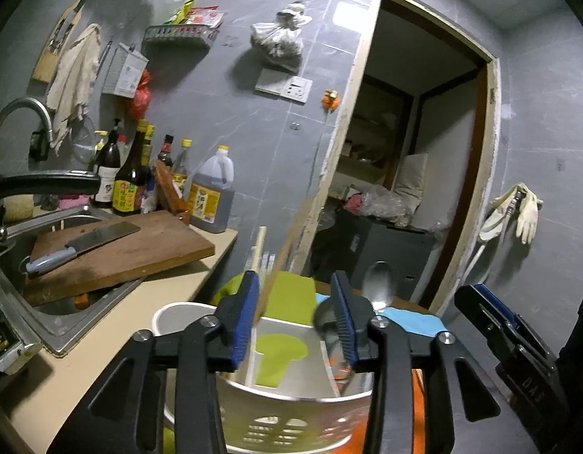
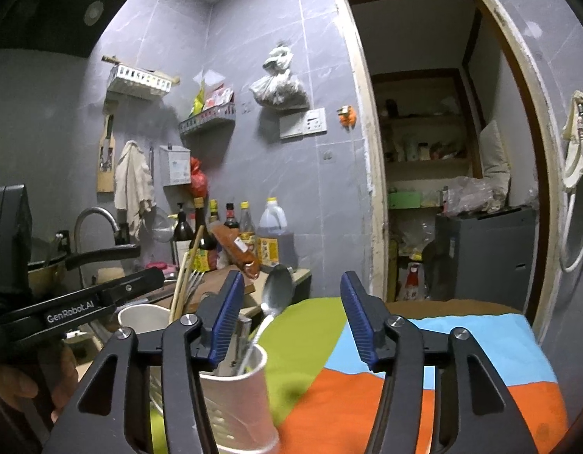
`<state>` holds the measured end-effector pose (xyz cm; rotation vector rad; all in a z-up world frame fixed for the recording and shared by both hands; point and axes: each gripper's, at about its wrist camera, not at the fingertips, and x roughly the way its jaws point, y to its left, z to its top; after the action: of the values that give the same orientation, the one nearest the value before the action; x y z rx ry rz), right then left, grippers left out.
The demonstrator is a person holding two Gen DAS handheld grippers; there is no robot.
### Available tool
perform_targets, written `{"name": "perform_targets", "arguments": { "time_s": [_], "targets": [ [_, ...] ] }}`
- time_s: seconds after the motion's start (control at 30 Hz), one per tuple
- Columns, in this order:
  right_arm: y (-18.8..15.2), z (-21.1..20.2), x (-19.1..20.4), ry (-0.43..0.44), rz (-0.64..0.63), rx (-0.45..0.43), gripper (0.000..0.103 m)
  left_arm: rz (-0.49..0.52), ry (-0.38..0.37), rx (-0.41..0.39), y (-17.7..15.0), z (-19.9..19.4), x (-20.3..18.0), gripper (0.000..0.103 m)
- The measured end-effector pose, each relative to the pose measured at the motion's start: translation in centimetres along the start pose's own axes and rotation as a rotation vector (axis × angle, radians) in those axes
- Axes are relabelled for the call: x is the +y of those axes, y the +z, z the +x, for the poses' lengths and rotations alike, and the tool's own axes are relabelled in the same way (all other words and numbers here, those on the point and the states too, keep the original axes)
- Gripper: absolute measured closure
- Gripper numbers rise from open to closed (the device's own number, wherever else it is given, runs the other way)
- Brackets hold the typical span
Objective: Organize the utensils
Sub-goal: 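Move both tools back over the remaining chopsticks on the cloth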
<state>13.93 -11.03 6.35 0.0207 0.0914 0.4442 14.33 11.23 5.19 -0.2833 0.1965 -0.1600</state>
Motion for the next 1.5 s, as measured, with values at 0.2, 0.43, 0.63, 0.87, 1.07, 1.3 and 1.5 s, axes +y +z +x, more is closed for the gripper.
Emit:
{"name": "perform_targets", "arguments": {
  "time_s": [0.2,0.43,0.63,0.87,1.07,1.3,1.5],
  "targets": [
    [0.9,-2.5,-1.8,-0.041,0.006,-0.021,0.032,0.033,-0.048,-0.011,0.0,-0.7,-2.5,0.051],
    [1.6,-5.6,-4.1,-0.109,-0.012,-0.031,0.009,0.067,-0.118,-0.003,-0.5,-0.7,-5.7,0.023],
    [1.3,-7.6,-6.5,-0.167,-0.026,-0.022,0.000,0.093,-0.172,0.029,-1.6,-0.2,-8.1,0.014],
    [0.2,-8.5,-9.4,-0.230,-0.011,0.039,0.000,0.153,-0.215,0.082,-3.8,0.6,-11.2,0.014],
    [-1.0,-8.6,-11.3,-0.273,-0.020,0.119,0.000,0.201,-0.221,0.137,-5.6,1.8,-13.2,0.014],
    [-2.9,-7.9,-13.7,-0.291,0.023,0.247,0.000,0.204,-0.210,0.233,-7.2,3.7,-14.1,0.014],
    [-4.7,-6.9,-15.9,-0.296,0.081,0.364,0.000,0.233,-0.179,0.333,-9.0,5.9,-14.9,0.014]
  ]
}}
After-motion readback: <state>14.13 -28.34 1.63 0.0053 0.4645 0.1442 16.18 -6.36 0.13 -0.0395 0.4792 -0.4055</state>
